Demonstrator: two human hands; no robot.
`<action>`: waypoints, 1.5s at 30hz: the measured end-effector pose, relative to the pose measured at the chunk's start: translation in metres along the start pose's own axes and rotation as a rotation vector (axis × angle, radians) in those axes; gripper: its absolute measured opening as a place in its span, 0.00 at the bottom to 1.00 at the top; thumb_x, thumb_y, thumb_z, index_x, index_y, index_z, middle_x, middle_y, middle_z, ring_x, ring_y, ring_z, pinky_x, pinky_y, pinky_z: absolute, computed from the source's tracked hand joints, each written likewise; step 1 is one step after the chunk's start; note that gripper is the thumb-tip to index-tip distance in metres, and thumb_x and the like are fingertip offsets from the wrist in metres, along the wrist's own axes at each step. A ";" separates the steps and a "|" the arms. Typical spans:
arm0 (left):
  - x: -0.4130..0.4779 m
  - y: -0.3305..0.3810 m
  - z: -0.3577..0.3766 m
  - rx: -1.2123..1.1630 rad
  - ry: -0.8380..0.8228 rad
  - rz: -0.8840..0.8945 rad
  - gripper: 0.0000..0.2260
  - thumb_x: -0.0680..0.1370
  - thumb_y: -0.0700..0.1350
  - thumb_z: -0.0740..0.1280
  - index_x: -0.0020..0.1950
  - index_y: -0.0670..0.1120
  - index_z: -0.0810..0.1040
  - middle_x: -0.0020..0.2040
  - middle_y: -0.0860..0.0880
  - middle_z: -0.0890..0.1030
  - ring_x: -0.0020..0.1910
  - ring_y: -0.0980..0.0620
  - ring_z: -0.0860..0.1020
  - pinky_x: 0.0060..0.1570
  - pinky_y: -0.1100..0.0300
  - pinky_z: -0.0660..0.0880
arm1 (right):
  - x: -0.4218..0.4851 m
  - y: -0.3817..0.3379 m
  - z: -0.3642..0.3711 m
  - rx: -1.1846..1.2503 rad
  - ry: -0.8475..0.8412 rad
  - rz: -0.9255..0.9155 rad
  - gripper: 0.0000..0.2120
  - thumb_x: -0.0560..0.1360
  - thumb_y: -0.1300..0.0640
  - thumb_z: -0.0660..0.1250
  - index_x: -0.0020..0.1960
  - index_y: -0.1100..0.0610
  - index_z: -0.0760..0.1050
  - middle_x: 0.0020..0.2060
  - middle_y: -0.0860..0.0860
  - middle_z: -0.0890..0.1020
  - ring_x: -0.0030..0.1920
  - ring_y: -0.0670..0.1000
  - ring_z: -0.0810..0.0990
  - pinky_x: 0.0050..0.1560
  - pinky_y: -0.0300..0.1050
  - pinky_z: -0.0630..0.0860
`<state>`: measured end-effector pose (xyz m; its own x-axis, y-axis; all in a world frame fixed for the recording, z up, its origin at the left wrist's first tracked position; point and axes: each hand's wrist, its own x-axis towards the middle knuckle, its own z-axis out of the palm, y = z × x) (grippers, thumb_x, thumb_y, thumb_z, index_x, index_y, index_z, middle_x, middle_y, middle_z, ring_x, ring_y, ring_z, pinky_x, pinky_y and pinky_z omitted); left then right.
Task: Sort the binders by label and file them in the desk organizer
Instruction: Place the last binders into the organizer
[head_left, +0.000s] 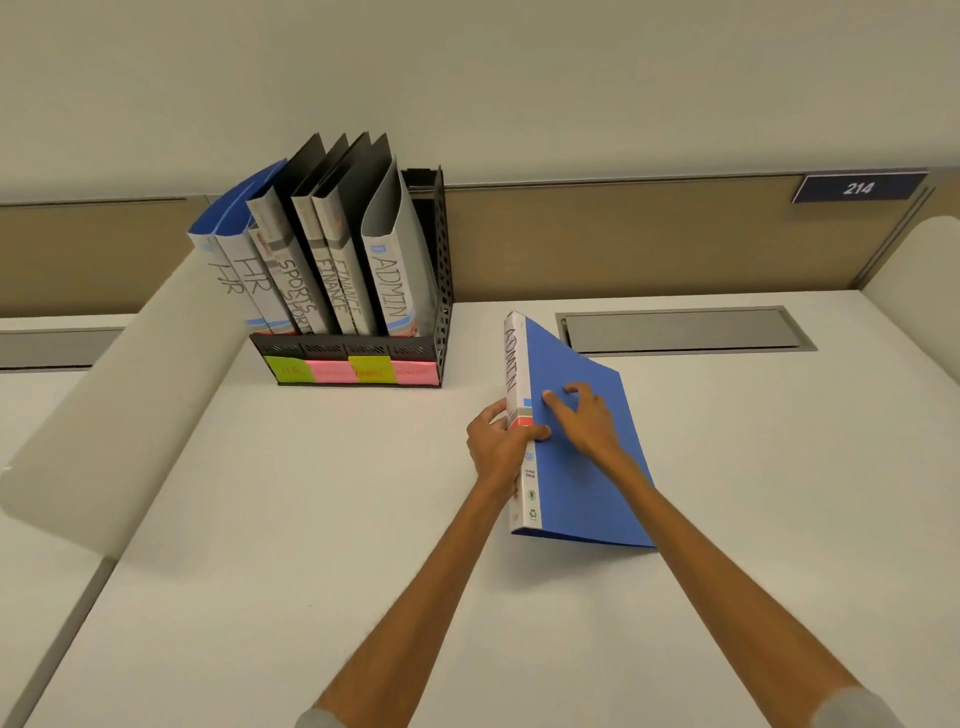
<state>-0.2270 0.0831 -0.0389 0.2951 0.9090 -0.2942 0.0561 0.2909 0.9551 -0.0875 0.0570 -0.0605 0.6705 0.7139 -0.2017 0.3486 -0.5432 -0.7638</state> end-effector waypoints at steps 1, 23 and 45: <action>-0.001 0.009 -0.001 0.000 0.020 0.034 0.27 0.63 0.38 0.79 0.61 0.43 0.78 0.51 0.44 0.85 0.41 0.44 0.85 0.45 0.44 0.82 | 0.000 -0.013 0.000 0.048 0.001 -0.033 0.27 0.76 0.36 0.61 0.69 0.50 0.65 0.66 0.56 0.72 0.64 0.57 0.73 0.63 0.56 0.73; 0.023 0.156 -0.080 0.047 0.446 0.949 0.31 0.68 0.38 0.76 0.70 0.48 0.72 0.61 0.52 0.81 0.54 0.62 0.80 0.53 0.62 0.80 | -0.018 -0.318 -0.029 0.436 -0.019 -0.797 0.44 0.70 0.51 0.76 0.75 0.46 0.50 0.51 0.44 0.77 0.48 0.49 0.82 0.47 0.43 0.82; 0.147 0.057 -0.123 0.267 0.095 0.544 0.29 0.66 0.66 0.74 0.64 0.64 0.68 0.50 0.67 0.80 0.49 0.70 0.79 0.44 0.71 0.78 | 0.062 -0.312 0.031 0.284 0.217 -0.891 0.51 0.63 0.57 0.76 0.76 0.46 0.48 0.63 0.48 0.66 0.57 0.37 0.75 0.45 0.40 0.81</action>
<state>-0.2978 0.2696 -0.0319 0.2630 0.9325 0.2476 0.1620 -0.2957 0.9415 -0.1753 0.2842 0.1465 0.3522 0.7002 0.6210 0.6363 0.3074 -0.7075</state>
